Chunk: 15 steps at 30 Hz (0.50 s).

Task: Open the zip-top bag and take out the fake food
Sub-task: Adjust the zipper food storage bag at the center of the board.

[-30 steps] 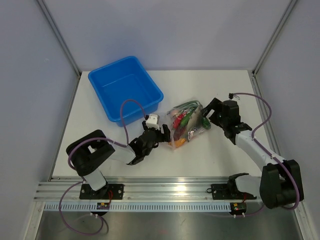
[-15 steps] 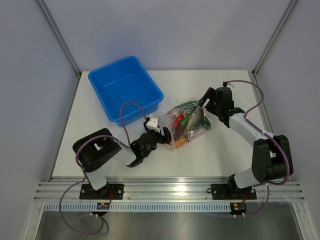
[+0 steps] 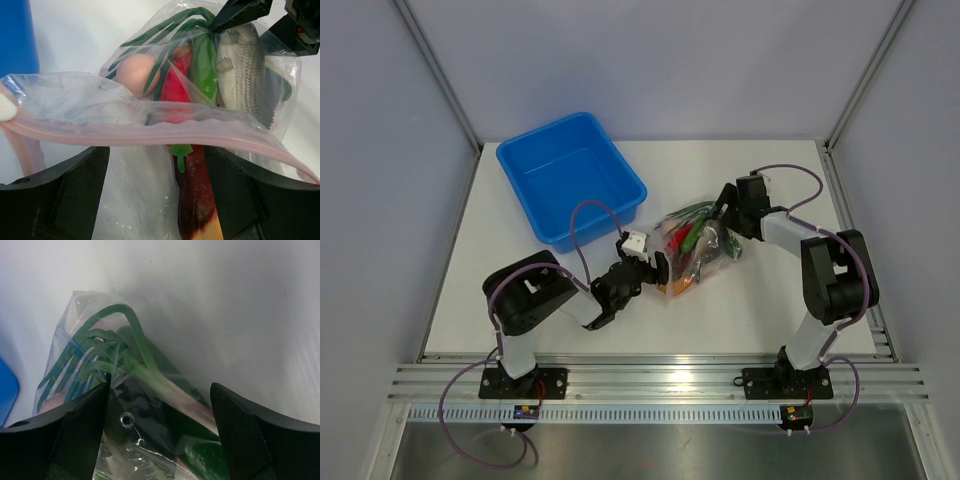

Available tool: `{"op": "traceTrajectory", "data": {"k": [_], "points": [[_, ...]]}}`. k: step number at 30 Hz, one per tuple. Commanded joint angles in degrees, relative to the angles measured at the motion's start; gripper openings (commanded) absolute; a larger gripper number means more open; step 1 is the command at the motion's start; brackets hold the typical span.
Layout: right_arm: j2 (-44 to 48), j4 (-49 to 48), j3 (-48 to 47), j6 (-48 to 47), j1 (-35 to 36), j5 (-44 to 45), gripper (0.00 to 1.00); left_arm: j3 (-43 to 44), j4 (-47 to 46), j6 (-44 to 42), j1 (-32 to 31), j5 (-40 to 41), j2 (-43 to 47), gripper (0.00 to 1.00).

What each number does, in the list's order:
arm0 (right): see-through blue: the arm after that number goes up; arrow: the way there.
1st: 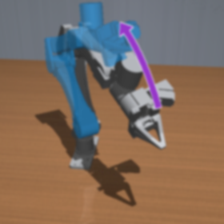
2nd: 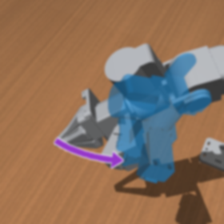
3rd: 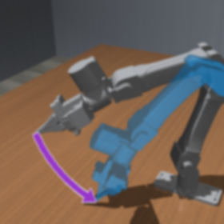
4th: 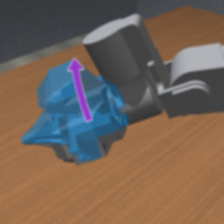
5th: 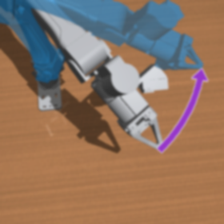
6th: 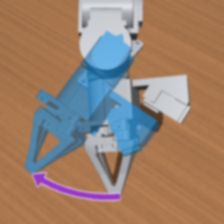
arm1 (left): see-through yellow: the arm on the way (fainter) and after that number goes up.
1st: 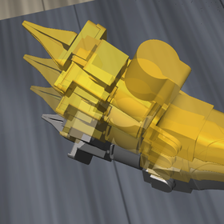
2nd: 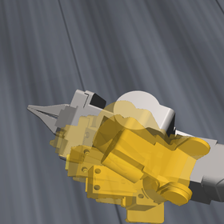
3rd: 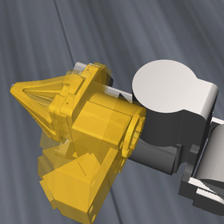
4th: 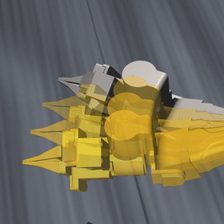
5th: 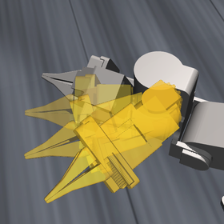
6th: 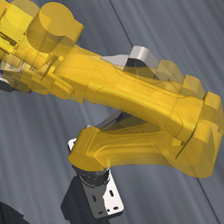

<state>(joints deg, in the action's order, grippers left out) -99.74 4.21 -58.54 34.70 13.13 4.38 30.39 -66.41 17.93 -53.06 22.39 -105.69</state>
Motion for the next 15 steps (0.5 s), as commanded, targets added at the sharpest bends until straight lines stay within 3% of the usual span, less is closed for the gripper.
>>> {"op": "traceTrajectory", "data": {"k": [1,11,15], "points": [[-1.06,0.10,-2.80,-1.04,0.85,-3.14,0.87,1.95,-6.98,-0.97,0.24,-0.33,-1.71,0.80],[-0.80,-0.78,-1.92,-1.39,1.02,-8.69,0.73,3.36,-7.50,-2.29,0.24,-0.94,-3.47,0.79],[-1.07,-0.60,-2.01,-1.39,1.11,-9.04,0.68,5.20,-6.54,-2.56,0.24,-3.40,-4.79,0.66]]}}
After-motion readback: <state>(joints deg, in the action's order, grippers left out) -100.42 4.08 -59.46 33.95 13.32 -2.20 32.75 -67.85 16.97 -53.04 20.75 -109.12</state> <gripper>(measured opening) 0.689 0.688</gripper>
